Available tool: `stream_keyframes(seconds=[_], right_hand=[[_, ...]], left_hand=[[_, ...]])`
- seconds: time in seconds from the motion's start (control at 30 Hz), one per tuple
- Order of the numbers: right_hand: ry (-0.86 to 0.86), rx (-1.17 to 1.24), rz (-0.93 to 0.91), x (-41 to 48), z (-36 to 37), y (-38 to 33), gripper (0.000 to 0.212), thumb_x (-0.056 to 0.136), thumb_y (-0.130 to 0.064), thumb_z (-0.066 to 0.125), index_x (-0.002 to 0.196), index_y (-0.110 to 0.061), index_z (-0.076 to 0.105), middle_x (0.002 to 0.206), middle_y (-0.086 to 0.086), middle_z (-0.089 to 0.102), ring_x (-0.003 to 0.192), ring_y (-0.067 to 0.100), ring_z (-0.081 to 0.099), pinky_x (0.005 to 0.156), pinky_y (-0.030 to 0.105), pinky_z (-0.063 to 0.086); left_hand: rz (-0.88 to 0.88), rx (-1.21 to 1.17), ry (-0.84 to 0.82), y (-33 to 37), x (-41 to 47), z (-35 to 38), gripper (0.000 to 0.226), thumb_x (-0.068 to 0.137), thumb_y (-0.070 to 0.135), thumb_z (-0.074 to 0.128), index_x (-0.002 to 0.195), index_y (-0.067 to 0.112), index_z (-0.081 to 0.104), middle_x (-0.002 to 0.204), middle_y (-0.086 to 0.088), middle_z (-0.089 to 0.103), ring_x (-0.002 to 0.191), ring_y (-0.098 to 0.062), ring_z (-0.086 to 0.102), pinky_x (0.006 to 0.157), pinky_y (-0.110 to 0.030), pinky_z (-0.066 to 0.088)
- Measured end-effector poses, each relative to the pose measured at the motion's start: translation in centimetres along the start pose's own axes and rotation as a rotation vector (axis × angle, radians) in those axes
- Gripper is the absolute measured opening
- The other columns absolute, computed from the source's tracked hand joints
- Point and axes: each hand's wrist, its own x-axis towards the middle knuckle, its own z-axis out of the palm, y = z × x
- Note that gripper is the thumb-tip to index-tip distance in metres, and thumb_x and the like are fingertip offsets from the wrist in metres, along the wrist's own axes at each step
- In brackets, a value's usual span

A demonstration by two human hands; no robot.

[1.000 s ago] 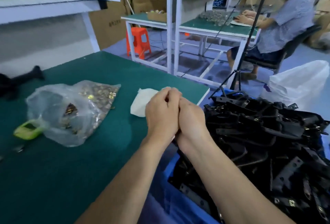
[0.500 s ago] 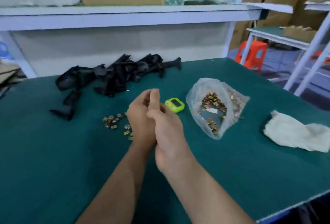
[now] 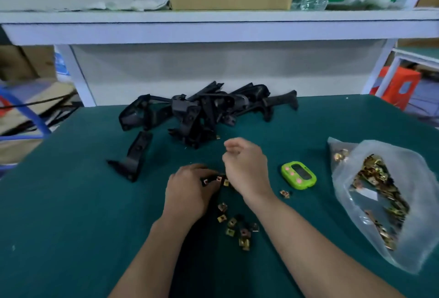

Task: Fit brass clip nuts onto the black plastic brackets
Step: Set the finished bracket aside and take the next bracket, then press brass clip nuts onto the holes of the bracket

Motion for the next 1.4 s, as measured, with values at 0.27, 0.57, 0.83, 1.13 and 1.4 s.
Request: stream_keyframes(seconds=[0.27,0.57,0.83,1.13,1.4], right_hand=[[-0.228,-0.333,-0.087,9.8,4.9,-1.1,0.065,0.095,-0.003,0.058,0.151,-0.030,0.041,0.117,0.005,0.057,0.089,0.019,0.060,0.068,0.027,0.049],[-0.191,-0.676,-0.163,11.7,5.4,-0.1,0.042,0.094,-0.022,0.066,0.132,-0.028,0.050,0.110,-0.001,0.063,0.096,0.024,0.061,0.081,0.041,0.054],[0.064,-0.488,-0.187,8.1,1.9,1.6,0.019,0.091,-0.018,0.064,0.084,-0.032,0.074,0.076,-0.016,0.071,0.074,0.009,0.067,0.068,0.030,0.057],[0.050,-0.400,-0.114,6.9,-0.7,1.6,0.030,0.091,-0.011,0.057,0.107,-0.030,0.074,0.102,-0.005,0.074,0.097,0.019,0.068,0.085,0.039,0.059],[-0.074,-0.455,0.125,14.7,0.3,-1.5,0.063,0.093,0.001,0.050,0.152,-0.015,0.037,0.143,0.009,0.052,0.123,0.027,0.055,0.091,0.032,0.048]], left_hand=[[-0.030,-0.072,0.038,-0.8,0.9,0.4,0.031,0.088,0.028,0.068,0.117,0.040,0.073,0.116,0.016,0.070,0.107,-0.009,0.060,0.089,-0.024,0.046],[-0.021,-0.124,-0.001,-0.8,1.0,0.4,0.014,0.086,0.036,0.074,0.098,0.041,0.076,0.102,0.026,0.064,0.102,0.002,0.053,0.083,-0.013,0.039],[-0.176,-0.245,0.035,-0.1,0.7,0.0,0.022,0.087,0.026,0.073,0.100,0.044,0.077,0.094,0.023,0.070,0.088,0.001,0.064,0.081,-0.024,0.056],[-0.190,-0.261,0.095,0.1,0.5,0.1,0.027,0.094,0.017,0.066,0.106,0.039,0.078,0.082,0.034,0.060,0.069,0.012,0.059,0.063,-0.002,0.046],[-0.063,-0.076,0.091,-0.6,0.9,0.1,0.016,0.091,0.027,0.070,0.102,0.036,0.078,0.111,0.025,0.068,0.111,0.000,0.051,0.087,-0.015,0.035]])
